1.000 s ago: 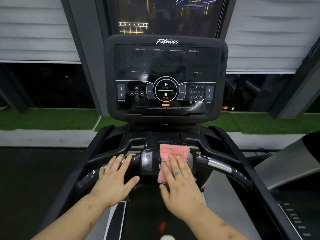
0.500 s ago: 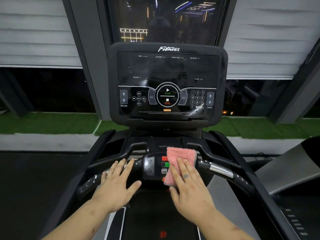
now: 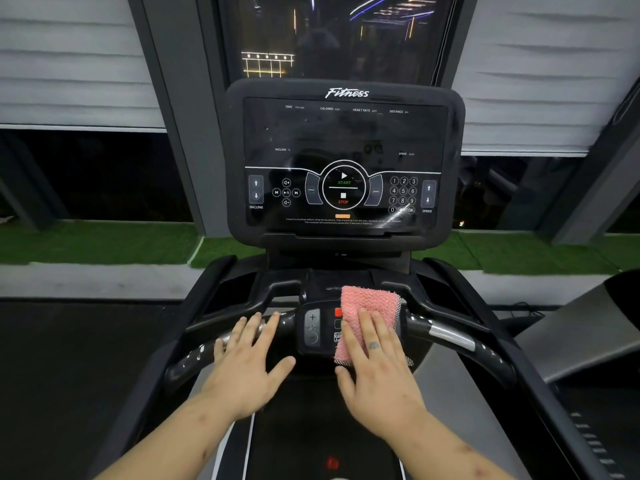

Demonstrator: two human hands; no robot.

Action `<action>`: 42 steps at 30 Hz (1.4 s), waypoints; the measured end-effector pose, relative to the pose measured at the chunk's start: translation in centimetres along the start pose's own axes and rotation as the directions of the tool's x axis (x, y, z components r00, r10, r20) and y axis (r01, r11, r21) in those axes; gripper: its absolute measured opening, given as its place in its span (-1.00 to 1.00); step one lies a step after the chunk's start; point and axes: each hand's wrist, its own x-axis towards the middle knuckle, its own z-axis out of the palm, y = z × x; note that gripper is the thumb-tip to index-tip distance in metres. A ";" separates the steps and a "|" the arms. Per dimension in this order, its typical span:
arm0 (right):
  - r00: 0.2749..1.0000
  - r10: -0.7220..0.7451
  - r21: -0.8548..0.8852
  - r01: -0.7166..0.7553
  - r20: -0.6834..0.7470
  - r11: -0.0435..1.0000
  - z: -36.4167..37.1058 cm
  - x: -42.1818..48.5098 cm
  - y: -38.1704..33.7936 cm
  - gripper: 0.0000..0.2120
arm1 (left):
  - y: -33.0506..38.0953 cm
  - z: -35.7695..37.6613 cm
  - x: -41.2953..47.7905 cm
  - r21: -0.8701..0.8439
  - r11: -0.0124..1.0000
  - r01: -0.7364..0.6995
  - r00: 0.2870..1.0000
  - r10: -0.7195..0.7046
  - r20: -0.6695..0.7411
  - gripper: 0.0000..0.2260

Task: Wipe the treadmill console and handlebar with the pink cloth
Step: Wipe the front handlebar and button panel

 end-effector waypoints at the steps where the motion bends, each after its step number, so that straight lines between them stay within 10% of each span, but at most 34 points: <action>1: 1.000 -0.017 0.000 0.017 0.000 1.000 0.1 0.2 -0.5 -0.30 | 0.0 0.0 0.0 -0.005 1.000 0.000 1.000 0.000 0.000 -0.26; 42: 0.993 -0.092 0.044 0.090 0.067 0.995 -1.6 2.5 -4.7 -0.26 | -0.2 0.2 0.2 -0.012 1.000 -0.004 1.000 0.005 0.010 -0.26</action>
